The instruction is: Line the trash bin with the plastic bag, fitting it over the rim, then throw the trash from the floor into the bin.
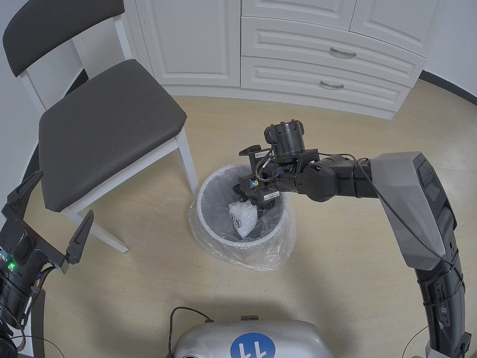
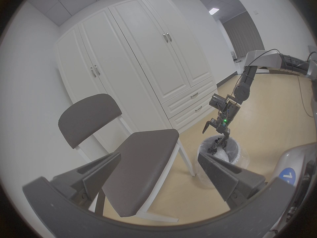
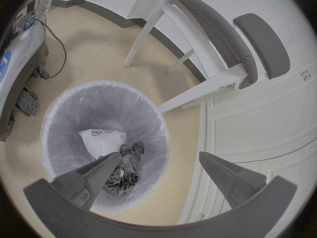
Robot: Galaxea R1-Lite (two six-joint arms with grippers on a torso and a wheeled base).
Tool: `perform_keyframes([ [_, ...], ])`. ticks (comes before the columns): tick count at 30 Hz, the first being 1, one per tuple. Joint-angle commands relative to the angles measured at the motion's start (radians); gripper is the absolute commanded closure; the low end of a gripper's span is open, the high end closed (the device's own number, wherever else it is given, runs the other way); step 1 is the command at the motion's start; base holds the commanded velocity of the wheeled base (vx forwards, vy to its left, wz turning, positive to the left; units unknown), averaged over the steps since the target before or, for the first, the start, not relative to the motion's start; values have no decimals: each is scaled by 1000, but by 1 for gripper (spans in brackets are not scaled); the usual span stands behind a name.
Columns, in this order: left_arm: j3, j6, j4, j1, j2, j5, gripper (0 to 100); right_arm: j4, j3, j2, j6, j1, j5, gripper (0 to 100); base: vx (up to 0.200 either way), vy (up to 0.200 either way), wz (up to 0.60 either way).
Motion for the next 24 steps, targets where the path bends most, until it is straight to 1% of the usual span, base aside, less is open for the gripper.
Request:
perform_keyframes([
  [1, 0, 0, -1, 0, 5, 0, 0, -2, 0, -12, 2, -17, -1, 0, 0, 0, 0],
  [9, -1, -1, 1, 0, 5, 0, 0, -39, 0, -37, 39, -25, -2, 0, 0, 0, 0],
  [17, 0, 0, -1, 0, 0, 0, 0, -32, 0, -23, 8, -74, -4, 0, 0, 0, 0],
  [24, -1, -1, -1, 0, 1, 0, 0, -37, 42, -11, 8, -60, -4, 0, 0, 0, 0],
])
